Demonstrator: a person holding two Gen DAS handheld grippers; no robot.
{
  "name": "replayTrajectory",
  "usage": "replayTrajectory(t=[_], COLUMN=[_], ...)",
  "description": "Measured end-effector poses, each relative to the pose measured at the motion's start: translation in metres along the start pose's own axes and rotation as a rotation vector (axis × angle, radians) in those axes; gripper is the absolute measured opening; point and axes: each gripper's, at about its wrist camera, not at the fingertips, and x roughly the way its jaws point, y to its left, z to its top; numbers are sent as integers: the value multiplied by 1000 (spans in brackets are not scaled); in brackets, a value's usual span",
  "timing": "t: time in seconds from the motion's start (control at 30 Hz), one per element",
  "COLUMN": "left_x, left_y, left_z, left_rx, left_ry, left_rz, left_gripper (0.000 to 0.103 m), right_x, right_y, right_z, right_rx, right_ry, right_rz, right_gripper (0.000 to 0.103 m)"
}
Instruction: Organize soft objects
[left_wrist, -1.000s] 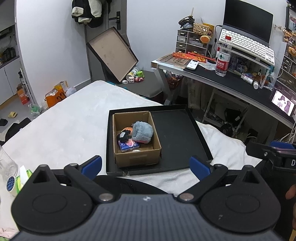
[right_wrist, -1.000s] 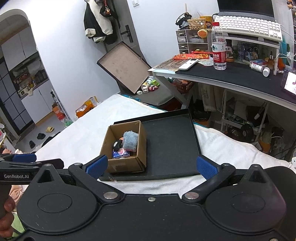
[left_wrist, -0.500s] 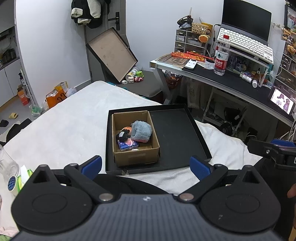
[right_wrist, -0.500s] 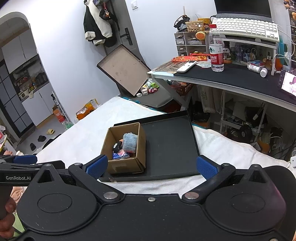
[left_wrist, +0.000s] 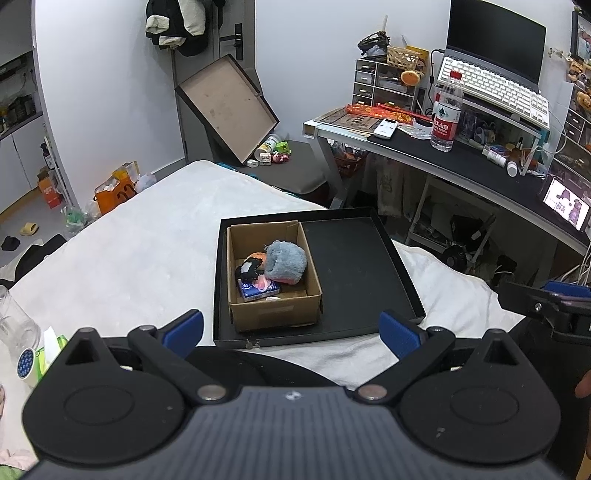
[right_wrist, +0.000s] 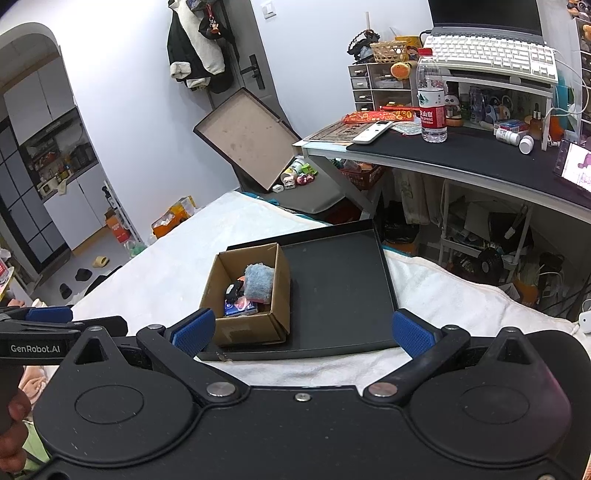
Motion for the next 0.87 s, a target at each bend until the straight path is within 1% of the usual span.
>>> replayTrajectory(t=[0.6, 0.87], left_x=[1, 12], left_y=[4, 4], left_z=[-2, -5], left_rx=[-8, -20], left_ry=[6, 13], left_rz=[-2, -11], left_gripper=[101, 101], right_x=[6, 14], right_y=[1, 0], right_z=[-4, -8], right_rx=[-4, -5], right_ry=[21, 41], right_rz=[-6, -12], right_gripper=[103, 103])
